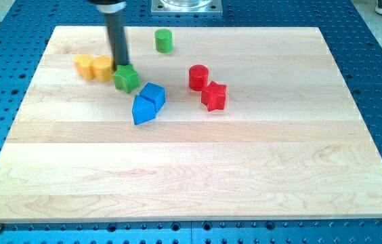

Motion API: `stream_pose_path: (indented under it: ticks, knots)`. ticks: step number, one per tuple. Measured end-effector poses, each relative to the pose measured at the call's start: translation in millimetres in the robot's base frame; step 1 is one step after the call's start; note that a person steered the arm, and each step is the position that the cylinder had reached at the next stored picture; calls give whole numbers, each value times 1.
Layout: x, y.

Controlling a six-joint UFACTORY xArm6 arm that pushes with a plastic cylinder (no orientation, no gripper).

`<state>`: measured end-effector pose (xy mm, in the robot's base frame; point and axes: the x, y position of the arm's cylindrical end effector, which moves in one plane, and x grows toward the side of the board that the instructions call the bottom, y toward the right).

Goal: Move the green star close to the hexagon

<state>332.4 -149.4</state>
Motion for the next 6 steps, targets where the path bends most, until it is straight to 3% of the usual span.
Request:
stream_pose_path:
  ticks: [1, 2, 3, 4, 5, 6]
  knots:
    - [0, 16]
    - [3, -13]
    - [-3, 16]
    - [5, 80]
    - [49, 67]
    - [62, 45]
